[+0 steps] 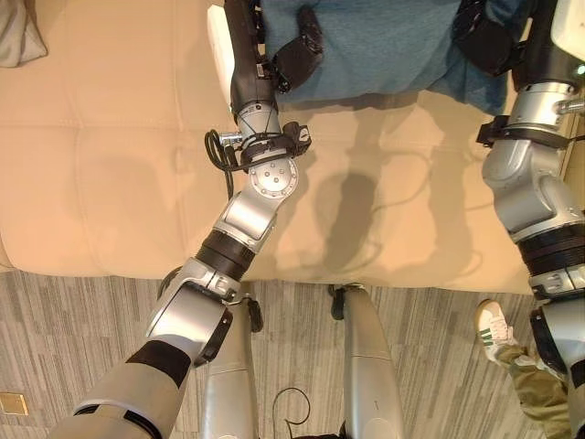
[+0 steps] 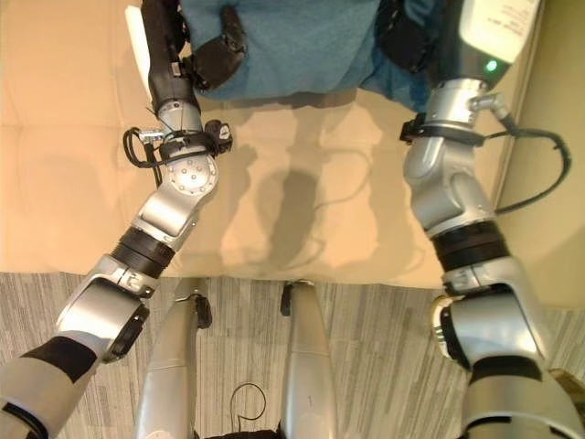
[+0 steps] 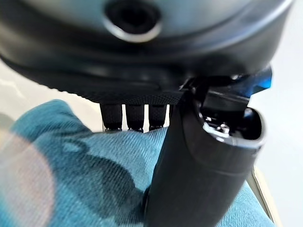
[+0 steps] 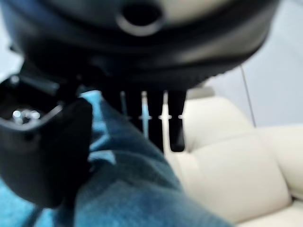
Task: Pick up all the scattered cushions and arrange them neatly on the sofa.
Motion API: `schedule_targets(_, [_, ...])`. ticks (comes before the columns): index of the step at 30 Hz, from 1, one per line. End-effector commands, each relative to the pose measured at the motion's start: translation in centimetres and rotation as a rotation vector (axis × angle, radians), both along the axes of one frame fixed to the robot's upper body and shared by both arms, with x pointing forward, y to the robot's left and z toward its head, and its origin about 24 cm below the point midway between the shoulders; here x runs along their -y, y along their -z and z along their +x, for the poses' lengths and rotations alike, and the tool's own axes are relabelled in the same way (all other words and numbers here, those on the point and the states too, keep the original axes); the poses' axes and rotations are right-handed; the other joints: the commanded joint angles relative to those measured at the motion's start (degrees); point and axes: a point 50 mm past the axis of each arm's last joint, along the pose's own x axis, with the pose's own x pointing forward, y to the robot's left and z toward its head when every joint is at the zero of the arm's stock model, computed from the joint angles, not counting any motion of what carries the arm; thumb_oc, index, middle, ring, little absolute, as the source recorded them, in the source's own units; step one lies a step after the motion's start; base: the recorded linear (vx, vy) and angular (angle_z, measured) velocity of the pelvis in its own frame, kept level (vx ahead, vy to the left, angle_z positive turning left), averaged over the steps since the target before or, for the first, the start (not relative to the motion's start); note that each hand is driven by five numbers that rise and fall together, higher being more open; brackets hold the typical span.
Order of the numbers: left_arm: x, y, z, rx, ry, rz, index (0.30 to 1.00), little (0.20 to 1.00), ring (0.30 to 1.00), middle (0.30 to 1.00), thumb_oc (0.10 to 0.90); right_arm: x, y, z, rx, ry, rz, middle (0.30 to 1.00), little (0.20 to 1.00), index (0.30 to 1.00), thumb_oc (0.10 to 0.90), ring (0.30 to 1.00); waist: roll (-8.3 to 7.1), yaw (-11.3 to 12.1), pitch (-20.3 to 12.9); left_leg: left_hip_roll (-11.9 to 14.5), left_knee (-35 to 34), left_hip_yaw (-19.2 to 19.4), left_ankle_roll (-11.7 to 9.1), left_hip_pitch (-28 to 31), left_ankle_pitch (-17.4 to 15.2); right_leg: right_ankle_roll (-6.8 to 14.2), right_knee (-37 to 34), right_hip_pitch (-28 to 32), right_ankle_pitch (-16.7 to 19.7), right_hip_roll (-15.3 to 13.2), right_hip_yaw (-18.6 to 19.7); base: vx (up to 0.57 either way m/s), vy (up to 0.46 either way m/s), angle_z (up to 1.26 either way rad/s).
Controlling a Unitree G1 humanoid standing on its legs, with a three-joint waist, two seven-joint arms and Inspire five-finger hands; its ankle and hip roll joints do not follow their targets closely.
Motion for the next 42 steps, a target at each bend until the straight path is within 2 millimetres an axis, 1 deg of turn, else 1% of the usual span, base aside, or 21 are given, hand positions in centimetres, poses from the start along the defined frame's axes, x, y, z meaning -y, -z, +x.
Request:
schedule_targets(1, [3.9, -4.4, -2.3, 0.22, 0.201, 0.033, 0.9, 0.9, 0.9, 0.9, 0.8, -2.1, -9.3, -3.4, 0.345, -0.081, 0.033, 0.9, 0.9, 0.9, 0.8, 0.9, -1.09, 1.6, -8.2, 0.1, 4.0, 0.4, -0.2, -0.5, -12.0, 4.3, -10.6, 2.8, 5.5, 0.3, 1.8, 0.0, 0.0, 0.0])
schedule_targets(4, [3.0, -4.1, -1.4, 0.168, 0.201, 0.023, 0.9, 0.9, 0.9, 0.9, 0.8, -1.6, -8.5, -2.9, 0.299, -0.083, 0.074, 0.9, 0.9, 0.9, 0.8, 0.9, -1.05, 1.5, -8.2, 0.1, 4.5, 0.4, -0.1, -0.5, -12.4, 4.1, -10.1, 2.7, 5.2, 0.3, 1.9, 0.0, 0.007, 0.0])
schedule_targets(5, [2.2, -4.3, -1.1, 0.164, 0.169, 0.027, 0.9, 0.9, 0.9, 0.9, 0.8, -1.4, -8.0, -2.6, 0.271, -0.081, 0.089, 0.9, 0.9, 0.9, 0.8, 0.9, -0.99, 1.5, -8.6, 0.0, 4.6, 0.1, -0.4, 0.0, -13.7, 4.3, -9.9, 3.1, 3.9, 0.5, 2.4, 0.0, 0.0, 0.0])
schedule_targets(6, [1.9, -4.5, -1.0, 0.167, 0.147, 0.039, 0.9, 0.9, 0.9, 0.9, 0.8, -1.2, -7.8, -2.5, 0.261, -0.081, 0.104, 0.9, 0.9, 0.9, 0.8, 0.9, -0.92, 1.5, -8.2, 0.1, 4.6, 0.5, -0.1, -0.5, -12.4, 4.0, -10.0, 2.6, 5.1, 0.4, 2.1, 0.0, 0.0, 0.0])
schedule_targets(8, [1.4, -4.8, -1.0, 0.176, 0.136, 0.038, 0.9, 0.9, 0.9, 0.9, 0.8, -1.0, -7.5, -2.3, 0.251, -0.082, 0.122, 0.9, 0.9, 0.9, 0.8, 0.9, -0.97, 1.5, -8.2, 0.1, 4.5, 0.5, -0.1, -0.6, -12.1, 4.0, -10.2, 2.5, 5.3, 0.5, 2.1, -0.05, 0.004, 0.0])
schedule_targets(11, [0.1, -5.6, -1.2, 0.196, 0.176, -0.077, 0.9, 0.9, 0.9, 0.9, 0.8, -0.5, -7.2, -2.5, 0.24, -0.081, 0.142, 0.9, 0.9, 0.9, 0.8, 0.9, -0.85, 1.5, -8.1, 0.1, 4.1, 0.6, -0.2, -0.5, -11.9, 4.0, -10.3, 2.6, 5.3, 0.6, 2.1, 0.0, 0.0, 0.0])
schedule_targets(13, [-0.5, -6.1, -1.3, 0.208, 0.224, -0.129, 0.9, 0.9, 0.9, 0.9, 0.8, 0.3, -6.5, -2.5, 0.2, -0.044, 0.101, 0.9, 0.9, 0.9, 0.8, 0.9, -0.71, 1.5, -8.2, 0.0, 4.0, 0.4, -0.2, -0.2, -11.9, 4.0, -10.1, 2.8, 5.1, 0.6, 2.0, 0.01, -0.007, 0.02])
schedule_targets(17, [-2.6, -7.0, -1.8, 0.254, 0.23, -0.144, 0.9, 0.9, 0.9, 0.9, 0.8, 3.2, -5.2, -3.1, 0.176, 0.004, 0.158, 0.9, 0.9, 0.9, 0.8, 0.9, -0.2, 1.5, -8.3, -0.2, 4.2, 0.5, -0.2, 0.3, -12.1, 4.0, -9.8, 3.3, 4.8, 0.6, 1.8, 0.0, 0.0, 0.0])
schedule_targets(21, [-3.1, -6.9, -2.2, 0.265, 0.28, -0.155, 0.9, 0.9, 0.9, 0.9, 0.8, 5.0, -4.0, -3.5, 0.133, 0.033, 0.191, 0.9, 0.9, 0.9, 0.8, 0.9, 0.11, 1.8, -8.3, -0.4, 4.3, 0.2, -0.1, 0.4, -12.1, 4.1, -9.8, 3.6, 4.6, 0.5, 1.5, 0.0, 0.0, 0.0])
schedule_targets(22, [-3.4, -6.8, -2.4, 0.274, 0.284, -0.142, 0.9, 0.9, 0.9, 0.9, 0.8, 5.5, -3.6, -3.6, 0.122, 0.046, 0.199, 0.9, 0.9, 0.9, 0.8, 0.9, 0.23, 1.9, -8.2, -0.4, 4.5, 0.2, -0.1, 0.3, -12.2, 4.1, -9.7, 3.6, 4.5, 0.4, 1.4, 0.0, 0.0, 0.0])
schedule_targets(23, [-4.6, -6.4, -2.8, 0.296, 0.259, -0.132, 0.9, 0.9, 0.9, 0.9, 0.8, 6.2, -3.0, -4.0, 0.128, 0.035, 0.239, 0.9, 0.9, 0.9, 0.8, 0.9, 0.5, 1.9, -7.9, -0.5, 4.5, 0.1, 0.0, 0.2, -12.3, 4.0, -9.5, 3.6, 4.4, 0.3, 1.4, 0.0, 0.0, 0.0])
schedule_targets(24, [-4.6, -6.2, -2.8, 0.29, 0.259, -0.128, 0.9, 0.9, 0.9, 0.9, 0.8, 6.3, -2.7, -4.0, 0.124, 0.036, 0.243, 0.9, 0.9, 0.9, 0.8, 0.9, 0.33, 2.0, -8.1, -0.5, 4.6, 0.1, 0.0, 0.2, -12.3, 4.0, -9.5, 3.6, 4.3, 0.2, 1.4, 0.0, 0.0, 0.0])
schedule_targets(26, [-6.3, -5.8, -3.2, 0.312, 0.163, -0.058, 0.9, 0.9, 0.9, 0.9, 0.8, 6.8, -1.4, -4.3, 0.142, -0.014, 0.319, 0.9, 0.9, 0.9, 0.8, 0.9, 0.47, 2.3, -7.9, -0.5, 4.8, 0.1, 0.0, 0.0, -12.4, 3.8, -9.3, 3.3, 4.2, 0.2, 1.3, 0.0, 0.0, 0.0])
schedule_targets(29, [-7.2, -5.5, -3.4, 0.319, 0.12, -0.03, 0.9, 0.9, 0.9, 0.9, 0.8, 6.5, -0.6, -4.6, 0.146, -0.047, 0.325, 0.9, 0.9, 0.9, 0.8, 0.9, 0.38, 2.3, -8.1, -0.5, 5.0, 0.2, 0.0, 0.0, -12.5, 3.8, -9.1, 3.2, 4.2, 0.3, 1.4, 0.0, 0.0, 0.0])
schedule_targets(30, [-8.3, -5.1, -3.7, 0.326, 0.073, -0.009, 0.9, 0.9, 0.9, 0.9, 0.8, 6.3, -0.1, -4.9, 0.16, -0.094, 0.349, 0.9, 0.9, 0.9, 0.8, 0.9, 0.47, 2.2, -8.0, -0.3, 5.2, 0.2, 0.1, -0.1, -12.5, 3.7, -8.8, 3.0, 4.1, 0.4, 1.5, 0.0, 0.0, 0.0])
schedule_targets(32, [-9.0, -4.9, -3.9, 0.33, 0.032, 0.018, 0.9, 0.9, 0.9, 0.9, 0.8, 6.0, 0.4, -5.1, 0.16, -0.12, 0.355, 0.9, 0.9, 0.9, 0.8, 0.9, 0.35, 2.2, -8.1, -0.2, 5.4, 0.2, 0.1, -0.2, -12.5, 3.6, -8.6, 2.9, 4.1, 0.4, 1.6, 0.0, 0.0, 0.0])
schedule_targets(34, [-10.5, -5.0, -4.3, 0.345, -0.12, 0.163, 0.9, 0.9, 0.9, 0.9, 0.8, 5.9, 0.9, -5.8, 0.185, -0.15, 0.349, 0.9, 0.9, 0.9, 0.8, 0.9, 0.54, 2.0, -8.1, -0.1, 5.4, 0.0, 0.1, -0.1, -12.6, 3.5, -8.6, 3.0, 4.0, 0.6, 1.6, 0.0, 0.0, 0.0])
schedule_targets(37, [-12.7, -3.3, -4.7, 0.324, -0.28, 0.256, 0.9, 0.9, 0.9, 0.9, 0.8, 4.9, 1.6, -7.3, 0.217, -0.219, 0.298, 0.9, 0.9, 0.9, 0.8, 0.9, 0.17, 1.9, -8.4, 0.0, 5.4, 0.0, 0.1, 0.2, -12.7, 3.4, -8.5, 3.1, 3.8, 0.8, 1.6, 0.0, 0.006, -0.01])
schedule_targets(38, [-14.5, -1.7, -5.4, 0.301, -0.359, 0.283, 0.9, 0.9, 0.9, 0.9, 0.8, 4.6, 2.1, -8.5, 0.27, -0.268, 0.315, 0.9, 0.9, 0.9, 0.8, 0.9, 0.04, 1.7, -8.6, 0.1, 5.5, 0.0, 0.0, 0.4, -12.8, 3.3, -8.7, 3.4, 3.8, 1.0, 1.7, 0.01, 0.02, -0.03])
schedule_targets(41, [-15.2, -0.7, -5.9, 0.284, -0.393, 0.323, 0.9, 0.9, 0.9, 0.9, 0.8, 4.6, 2.3, -9.8, 0.365, -0.35, 0.379, 0.9, 0.9, 0.9, 0.8, 0.9, 0.0, 1.4, -8.7, 0.2, 5.5, 0.0, 0.0, 0.6, -12.8, 3.3, -8.7, 3.7, 3.8, 1.1, 1.6, 0.0, 0.01, -0.02])
schedule_targets(42, [-15.9, 0.6, -6.4, 0.26, -0.42, 0.365, 0.9, 0.9, 0.9, 0.9, 0.8, 4.6, 3.0, -10.6, 0.445, -0.424, 0.462, 0.9, 0.9, 0.9, 0.8, 0.9, 0.2, 1.2, -8.6, 0.2, 5.5, 0.0, -0.1, 1.0, -12.9, 3.3, -8.6, 4.2, 3.7, 1.3, 1.6, 0.0, 0.012, 0.03])
